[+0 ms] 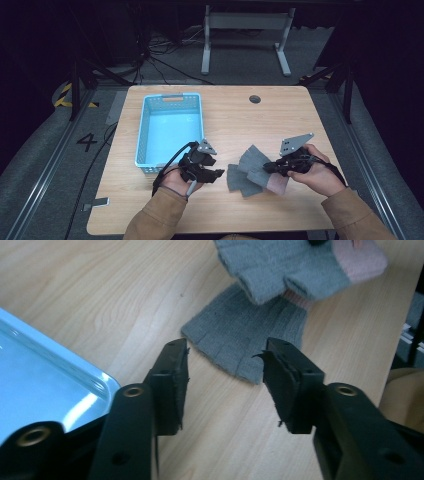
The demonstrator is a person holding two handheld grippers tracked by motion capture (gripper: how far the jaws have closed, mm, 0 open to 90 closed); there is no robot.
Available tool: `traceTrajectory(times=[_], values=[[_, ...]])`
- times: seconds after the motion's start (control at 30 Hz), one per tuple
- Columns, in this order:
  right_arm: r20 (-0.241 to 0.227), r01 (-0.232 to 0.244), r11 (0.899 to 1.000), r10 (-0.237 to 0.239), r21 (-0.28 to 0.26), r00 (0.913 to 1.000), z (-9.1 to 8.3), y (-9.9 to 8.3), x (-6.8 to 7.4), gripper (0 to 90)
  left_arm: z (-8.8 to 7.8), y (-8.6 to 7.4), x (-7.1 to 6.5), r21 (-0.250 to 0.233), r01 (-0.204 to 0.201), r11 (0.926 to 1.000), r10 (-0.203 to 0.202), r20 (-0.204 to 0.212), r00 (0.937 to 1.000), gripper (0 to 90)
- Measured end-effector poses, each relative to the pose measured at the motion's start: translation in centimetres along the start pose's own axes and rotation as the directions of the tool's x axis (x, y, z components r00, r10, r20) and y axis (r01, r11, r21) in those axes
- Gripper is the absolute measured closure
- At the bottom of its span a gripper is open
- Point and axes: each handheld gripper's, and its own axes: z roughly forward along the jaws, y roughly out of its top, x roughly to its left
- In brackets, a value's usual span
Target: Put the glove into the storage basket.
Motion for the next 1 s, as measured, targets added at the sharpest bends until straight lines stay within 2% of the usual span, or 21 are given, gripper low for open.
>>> traceTrajectory(times=[0.2,0.4,0.47,0.53,0.6,0.7,0.73,0.8,0.87,0.93,1.0], values=[[-0.01,0.024,0.999,-0.024,0.03,0.9997,1.6,-0.5,0.3,85.9,0.0,0.0,-0.1,-0.003,0.008,1.0,-0.008,0.012,0.9999,58.4],[-0.016,0.029,0.999,-0.029,0.042,0.9995,2.6,-0.9,0.5,85.1,0.1,0.0,0.4,-0.009,0.066,0.9978,-0.066,0.044,0.9969,60.1],[-0.011,0.024,0.999,-0.024,0.038,0.9997,2.9,-1.2,0.5,82.7,0.2,-0.1,0.4,-0.009,0.071,0.9974,-0.07,0.06,0.9957,62.8],[-0.002,0.01,0.999,-0.01,0.03,0.9999,3.1,-1.5,0.6,78.3,0.3,-0.2,0.4,-0.009,0.07,0.9975,-0.069,0.059,0.9958,63.6],[0.007,-0.003,1.0,0.003,0.001,1.0,2.9,-1.7,0.7,74.1,0.5,-0.2,0.4,-0.01,0.07,0.9975,-0.069,0.052,0.9963,64.6],[0.023,-0.032,0.998,0.033,-0.06,0.9992,2.0,-2.1,0.6,70.4,1.0,-0.3,0.1,0.006,0.048,0.9988,-0.048,-0.01,0.9988,66.0],[0.021,-0.051,0.996,0.053,-0.078,0.9984,1.7,-2.2,0.5,69.9,1.1,-0.3,0.0,0.011,0.048,0.9988,-0.047,-0.014,0.9988,66.9],[0.035,-0.057,0.996,0.06,-0.07,0.9976,1.2,-2.4,0.5,69.2,1.5,-0.5,-0.1,0.025,0.033,0.9991,-0.033,-0.011,0.9994,70.0],[0.059,-0.066,0.996,0.07,-0.056,0.9958,0.8,-2.8,0.5,69.1,1.6,-0.5,-0.1,0.019,0.024,0.9995,-0.024,0.013,0.9996,71.9],[0.067,-0.08,0.996,0.083,-0.048,0.9943,0.3,-3.2,0.5,68.3,1.9,-0.5,-0.3,0.021,0.014,0.9997,-0.015,0.038,0.9992,70.9],[0.083,-0.087,0.995,0.09,-0.045,0.9924,-0.2,-3.5,0.4,68.3,2.2,-0.4,-0.5,0.024,0.001,0.9997,-0.002,0.046,0.9989,67.5]])
